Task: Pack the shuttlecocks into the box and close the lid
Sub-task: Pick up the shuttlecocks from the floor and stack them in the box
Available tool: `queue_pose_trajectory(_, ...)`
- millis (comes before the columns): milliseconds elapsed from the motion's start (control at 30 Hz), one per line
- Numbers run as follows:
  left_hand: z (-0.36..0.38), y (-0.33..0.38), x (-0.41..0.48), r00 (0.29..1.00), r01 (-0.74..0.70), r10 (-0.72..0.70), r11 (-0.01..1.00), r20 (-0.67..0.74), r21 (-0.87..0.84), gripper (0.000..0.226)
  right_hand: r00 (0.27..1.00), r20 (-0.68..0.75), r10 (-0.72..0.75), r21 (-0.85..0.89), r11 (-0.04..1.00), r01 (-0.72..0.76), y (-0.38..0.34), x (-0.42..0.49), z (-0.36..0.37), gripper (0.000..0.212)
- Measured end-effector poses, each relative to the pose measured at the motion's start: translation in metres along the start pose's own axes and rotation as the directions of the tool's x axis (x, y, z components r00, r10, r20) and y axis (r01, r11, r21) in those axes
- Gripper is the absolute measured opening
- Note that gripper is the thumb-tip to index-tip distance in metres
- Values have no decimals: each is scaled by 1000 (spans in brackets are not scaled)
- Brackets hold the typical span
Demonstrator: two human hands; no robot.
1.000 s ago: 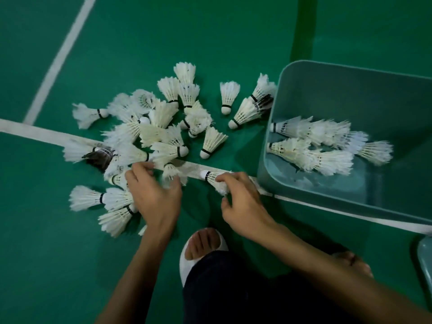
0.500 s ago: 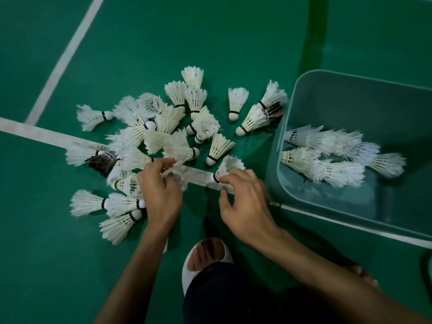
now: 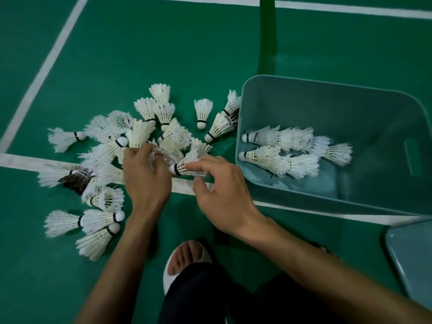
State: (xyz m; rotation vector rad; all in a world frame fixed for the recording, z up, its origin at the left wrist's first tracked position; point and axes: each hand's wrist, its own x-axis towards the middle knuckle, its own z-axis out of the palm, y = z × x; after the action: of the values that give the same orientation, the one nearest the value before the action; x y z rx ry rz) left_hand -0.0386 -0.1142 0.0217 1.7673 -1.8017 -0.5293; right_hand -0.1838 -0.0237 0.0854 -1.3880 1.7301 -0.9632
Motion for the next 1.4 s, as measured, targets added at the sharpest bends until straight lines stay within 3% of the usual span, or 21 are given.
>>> queue_pose_trajectory(167, 4, -10, 10, 987, 137, -125, 984, 101, -115, 38, 994, 104, -22, -50, 998, 27, -13, -21, -11, 39)
queue_pose_trajectory(233, 6, -8, 11, 975, 155, -122, 972, 184, -178, 32, 984, 176, 15, -110, 994, 5, -11, -30, -10, 33)
queue_pose_trajectory(333, 15, -2, 10, 953, 113, -80, 989, 291, -98, 30, 957, 283, 64, -149, 989, -22, -9, -42, -12, 31)
queue_pose_trajectory(500, 34, -4, 13, 976, 64, -71, 997, 206, 40, 23, 952, 305, -19, -23, 999, 28, -25, -50, -28, 44)
queue_pose_trajectory(600, 35, 1, 14, 970, 110, -129, 989, 206, 103, 26, 967, 249, -46, 59, 998, 32, -40, -51, -46, 37)
queue_pose_trajectory(667, 25, 10, 12, 979, 160, -169, 983, 116, 87, 19, 980, 196, -36, 184, 983, -1, -49, -53, -63, 32)
queue_pose_trajectory(767, 1, 43, 8, 988, 96, -117, 976, -98, -194, 7, 1000, 1, -7, 364, 931, 7, -52, -41, -95, 22)
queue_pose_trajectory(833, -10, 78, 12, 986, 82, -126, 939, -112, -333, 16, 975, -220, 36, 390, 919, 54, -40, -25, -120, 15)
queue_pose_trajectory(933, -13, 140, 11, 996, -3, -40, 890, -85, -456, 19, 901, -408, 147, 330, 944, -5, -12, -8, -159, 11)
queue_pose_trajectory(1067, 5, 194, -16, 983, -171, 182, 875, -19, -453, 19, 841, -424, 337, 123, 941, -316, 47, 1, -202, 16)
queue_pose_trajectory(1200, 37, 210, -36, 923, -269, 348, 890, 166, -367, 20, 770, -417, 483, -223, 767, -601, 91, 1, -232, 23)
queue_pose_trajectory(1300, 61, 209, -38, 866, -273, 342, 935, 365, -227, 21, 749, -387, 538, -337, 673, -658, 104, -3, -241, 13)
queue_pose_trajectory(1400, 76, 207, -32, 812, -241, 236, 969, 534, -62, 25, 739, -308, 599, -354, 649, -674, 108, 0, -237, 19)
